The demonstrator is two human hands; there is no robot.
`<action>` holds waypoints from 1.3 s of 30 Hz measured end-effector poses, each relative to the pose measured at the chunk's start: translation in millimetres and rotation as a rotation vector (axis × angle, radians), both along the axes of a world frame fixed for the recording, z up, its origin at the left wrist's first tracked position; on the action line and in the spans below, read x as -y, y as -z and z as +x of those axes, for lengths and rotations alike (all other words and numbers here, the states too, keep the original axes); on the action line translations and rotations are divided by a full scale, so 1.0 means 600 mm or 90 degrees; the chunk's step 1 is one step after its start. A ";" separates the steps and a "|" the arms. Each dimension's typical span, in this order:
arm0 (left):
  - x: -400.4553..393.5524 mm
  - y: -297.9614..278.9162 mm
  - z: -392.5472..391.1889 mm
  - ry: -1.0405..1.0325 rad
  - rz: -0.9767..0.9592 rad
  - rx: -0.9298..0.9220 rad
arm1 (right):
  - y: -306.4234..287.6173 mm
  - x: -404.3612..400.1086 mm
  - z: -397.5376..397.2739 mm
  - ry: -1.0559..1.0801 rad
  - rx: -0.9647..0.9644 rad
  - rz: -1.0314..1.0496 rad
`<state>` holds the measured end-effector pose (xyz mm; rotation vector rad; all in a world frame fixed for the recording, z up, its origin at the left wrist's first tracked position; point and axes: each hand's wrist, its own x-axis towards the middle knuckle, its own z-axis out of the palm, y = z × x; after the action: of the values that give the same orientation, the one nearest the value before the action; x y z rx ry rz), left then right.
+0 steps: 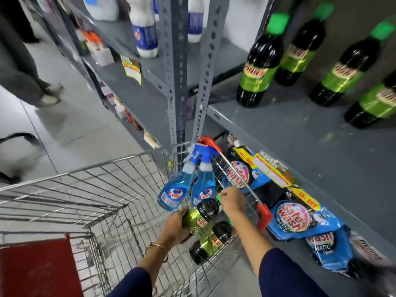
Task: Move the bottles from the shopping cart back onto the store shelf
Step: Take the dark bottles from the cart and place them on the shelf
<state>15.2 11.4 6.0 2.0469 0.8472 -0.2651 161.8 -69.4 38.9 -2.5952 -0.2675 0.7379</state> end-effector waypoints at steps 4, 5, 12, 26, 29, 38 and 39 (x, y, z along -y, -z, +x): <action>0.014 -0.086 0.005 -0.026 0.021 0.070 | -0.120 0.014 -0.017 0.007 0.106 0.097; 0.016 -0.105 0.007 -0.036 0.032 0.101 | -0.144 0.018 -0.020 0.011 0.136 0.123; 0.038 -0.236 0.035 -0.103 0.027 0.329 | -0.339 0.053 -0.027 0.024 0.277 0.319; 0.056 -0.383 0.254 0.032 -0.004 0.461 | -0.517 0.095 0.116 -0.013 0.445 0.351; 0.058 -0.364 0.306 0.035 -0.040 0.442 | -0.508 0.081 0.146 -0.041 0.458 0.282; 0.051 -0.346 0.421 0.073 -0.054 0.466 | -0.507 0.076 0.237 -0.057 0.483 0.213; 0.052 -0.342 0.430 0.081 -0.045 0.473 | -0.505 0.078 0.245 -0.051 0.484 0.210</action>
<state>273.4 -19.5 211.2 1.9154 0.2426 0.3791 308.9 -116.0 341.6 -2.4311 -0.6523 -0.2894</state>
